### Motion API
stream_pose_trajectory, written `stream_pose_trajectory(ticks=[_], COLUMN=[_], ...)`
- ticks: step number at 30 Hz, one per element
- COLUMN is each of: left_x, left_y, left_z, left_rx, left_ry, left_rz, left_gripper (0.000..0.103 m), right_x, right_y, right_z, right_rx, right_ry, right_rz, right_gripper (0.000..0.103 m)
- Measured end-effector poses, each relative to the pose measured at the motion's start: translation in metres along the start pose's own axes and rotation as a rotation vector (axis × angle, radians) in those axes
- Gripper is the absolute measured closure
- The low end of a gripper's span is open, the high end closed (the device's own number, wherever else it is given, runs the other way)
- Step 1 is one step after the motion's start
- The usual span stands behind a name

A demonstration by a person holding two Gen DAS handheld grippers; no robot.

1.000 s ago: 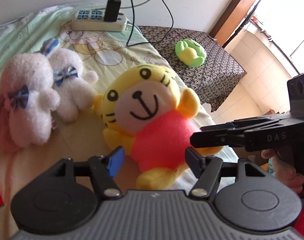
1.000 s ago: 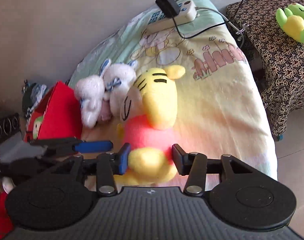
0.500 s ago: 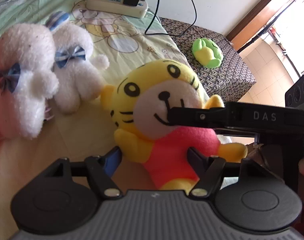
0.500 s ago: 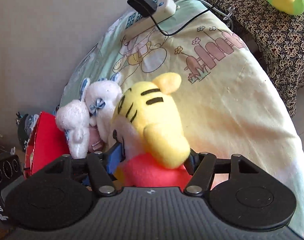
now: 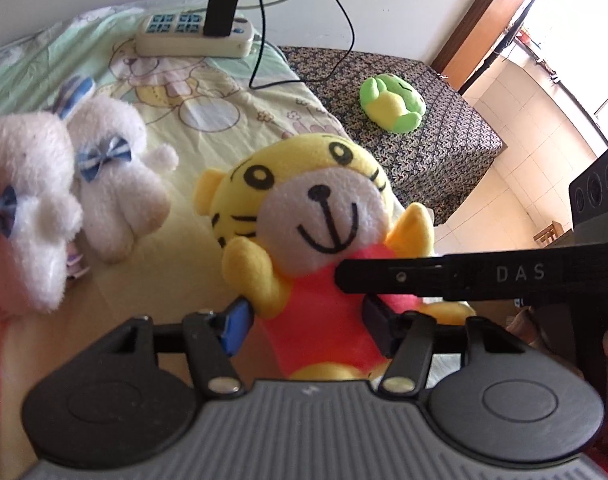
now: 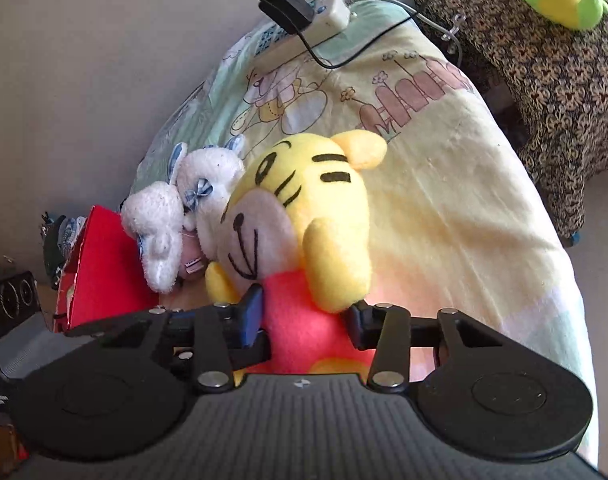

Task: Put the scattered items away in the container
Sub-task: 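Grasp the yellow tiger plush with the right gripper and lift it, then carry the tiger plush with the right gripper over the red box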

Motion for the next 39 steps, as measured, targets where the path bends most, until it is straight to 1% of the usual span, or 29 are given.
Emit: stream_pose_trajectory(ticks=[4,8,11,14,17,21,24,27,32,39], left_x=[0.013,0.033,0.041,0.059,0.077,0.099,0.117,0.134,0.162,0.203], left_y=[-0.004,-0.005,0.002,0.008,0.017,0.037,0.054,0.069,0.09,0.13], left_z=[-0.007,-0.02,-0.025,-0.031,-0.033,-0.033,-0.029,-0.024,-0.023,-0.019], left_rx=[-0.048,-0.109,-0.106,-0.127,-0.143,-0.12,-0.113,-0.107,-0.12,-0.107], left_ry=[-0.047,-0.125,-0.154,-0.204,-0.233,-0.26,-0.268,-0.267,-0.303,-0.348], left_rz=[-0.032,-0.069,-0.088,-0.122,-0.172,-0.217,-0.221,-0.209,-0.188,-0.173], left_gripper=[0.042,0.042,0.042,0.042,0.042,0.043,0.043,0.043,0.043,0.043], right_x=[0.006,0.013,0.011,0.012,0.007,-0.005,-0.012,-0.016,-0.019,-0.031], right_y=[0.007,0.023,0.033,0.048,0.066,0.093,0.113,0.131,0.162,0.213], right_z=[-0.001,-0.008,-0.009,-0.01,-0.006,0.001,0.011,0.021,0.031,0.049], right_rx=[-0.009,-0.015,-0.014,-0.002,-0.008,0.005,-0.001,-0.006,0.001,0.025], right_ry=[-0.04,-0.103,-0.114,-0.14,-0.137,-0.12,-0.116,-0.124,-0.152,-0.19], right_rz=[-0.022,-0.084,-0.104,-0.155,-0.2,-0.245,-0.258,-0.245,-0.239,-0.248], right_gripper=[0.059,0.059,0.059,0.059,0.059,0.059,0.058,0.058,0.058,0.057])
Point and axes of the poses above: each gripper's, at about its wrist camera, not at the fingertips, and x roughly against the way its jaws point, y to its left, z to its underside, the point moved 9 cm from there along -x, roughly the way its jaws point, and after that the axes turned 14 degrees about -y, right-handed, at the moved point
